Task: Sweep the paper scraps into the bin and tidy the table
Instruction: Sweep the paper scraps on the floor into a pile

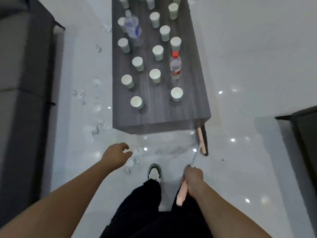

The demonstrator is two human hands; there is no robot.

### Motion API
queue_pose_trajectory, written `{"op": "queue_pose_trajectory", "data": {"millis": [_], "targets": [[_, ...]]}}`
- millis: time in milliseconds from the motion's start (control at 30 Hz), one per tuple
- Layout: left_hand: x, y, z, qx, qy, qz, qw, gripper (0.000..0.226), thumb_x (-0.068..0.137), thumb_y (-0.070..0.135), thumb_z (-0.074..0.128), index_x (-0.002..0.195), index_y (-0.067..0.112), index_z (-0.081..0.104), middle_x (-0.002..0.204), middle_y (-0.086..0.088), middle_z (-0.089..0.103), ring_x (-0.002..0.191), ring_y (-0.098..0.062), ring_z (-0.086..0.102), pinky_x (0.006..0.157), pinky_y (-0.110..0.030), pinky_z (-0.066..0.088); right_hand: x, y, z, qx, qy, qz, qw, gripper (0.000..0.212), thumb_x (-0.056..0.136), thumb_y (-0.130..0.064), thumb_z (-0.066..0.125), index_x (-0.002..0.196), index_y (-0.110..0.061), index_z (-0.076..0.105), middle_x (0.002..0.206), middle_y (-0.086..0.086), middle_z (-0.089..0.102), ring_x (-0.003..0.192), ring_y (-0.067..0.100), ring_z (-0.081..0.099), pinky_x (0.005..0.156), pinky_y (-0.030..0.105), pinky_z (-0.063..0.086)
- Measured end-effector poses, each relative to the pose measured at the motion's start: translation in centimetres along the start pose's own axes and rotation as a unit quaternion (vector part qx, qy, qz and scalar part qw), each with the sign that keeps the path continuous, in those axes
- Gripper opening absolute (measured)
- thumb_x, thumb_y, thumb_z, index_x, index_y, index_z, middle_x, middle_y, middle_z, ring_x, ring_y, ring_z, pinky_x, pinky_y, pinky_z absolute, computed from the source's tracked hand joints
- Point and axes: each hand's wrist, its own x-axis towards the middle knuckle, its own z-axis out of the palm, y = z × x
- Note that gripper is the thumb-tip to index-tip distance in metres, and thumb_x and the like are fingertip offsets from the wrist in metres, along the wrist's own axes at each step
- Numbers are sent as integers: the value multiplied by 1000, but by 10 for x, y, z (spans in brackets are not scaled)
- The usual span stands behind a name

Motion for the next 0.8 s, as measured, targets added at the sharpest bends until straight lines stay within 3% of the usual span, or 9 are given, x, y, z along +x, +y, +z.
{"op": "queue_pose_trajectory", "data": {"millis": [100, 167, 267, 300, 400, 500, 800], "targets": [[-24, -21, 13, -44, 21, -34, 998, 40, 89, 42, 62, 123, 20, 63, 126, -3, 63, 111, -21, 58, 89, -28, 44, -13, 17, 30, -40, -5, 14, 999, 18, 90, -1, 48, 73, -1, 52, 59, 12, 48, 48, 22, 42, 53, 32, 39], [-38, -37, 21, -69, 34, -48, 996, 40, 89, 42, 62, 123, 21, 63, 126, -3, 62, 110, -20, 58, 90, -30, 45, -21, 28, 45, -90, -17, 34, 995, 19, 91, -2, 48, 75, 3, 56, 54, 14, 50, 47, 24, 43, 48, 30, 37], [-56, -64, 31, -109, 56, -83, 989, 40, 89, 41, 62, 124, 20, 63, 124, -3, 61, 110, -20, 58, 89, -30, 45, -36, 48, 64, -170, -55, 48, 983, 39, 94, -2, 43, 59, 5, 59, 33, 9, 47, 38, 24, 43, 42, 29, 36], [-63, -74, 34, -122, 59, -93, 986, 40, 90, 40, 62, 124, 20, 62, 123, -3, 61, 110, -20, 57, 88, -29, 44, -43, 56, 70, -183, -60, 41, 980, 35, 93, -3, 42, 64, 5, 60, 31, 8, 46, 33, 23, 43, 41, 29, 36], [-81, -105, 40, -142, 63, -116, 981, 41, 90, 41, 61, 125, 20, 61, 124, -3, 60, 110, -19, 56, 88, -29, 43, -64, 76, 89, -198, -78, 27, 977, 19, 89, -2, 40, 80, 2, 56, 35, 7, 45, 30, 20, 40, 40, 26, 35], [-91, -136, 40, -161, 70, -139, 975, 41, 90, 41, 61, 126, 20, 61, 126, -3, 59, 112, -20, 56, 91, -31, 44, -77, 87, 111, -189, -103, 40, 976, 17, 89, -1, 37, 90, -1, 54, 48, 5, 41, 35, 17, 35, 38, 21, 31], [-100, -210, 36, -243, 103, -179, 948, 42, 90, 43, 60, 126, 23, 60, 128, -2, 58, 115, -21, 54, 86, -27, 39, -106, 101, 192, -271, -199, 65, 939, 15, 97, -5, 40, 83, -11, 40, 58, 5, 37, 44, 13, 31, 34, 17, 28]]}}
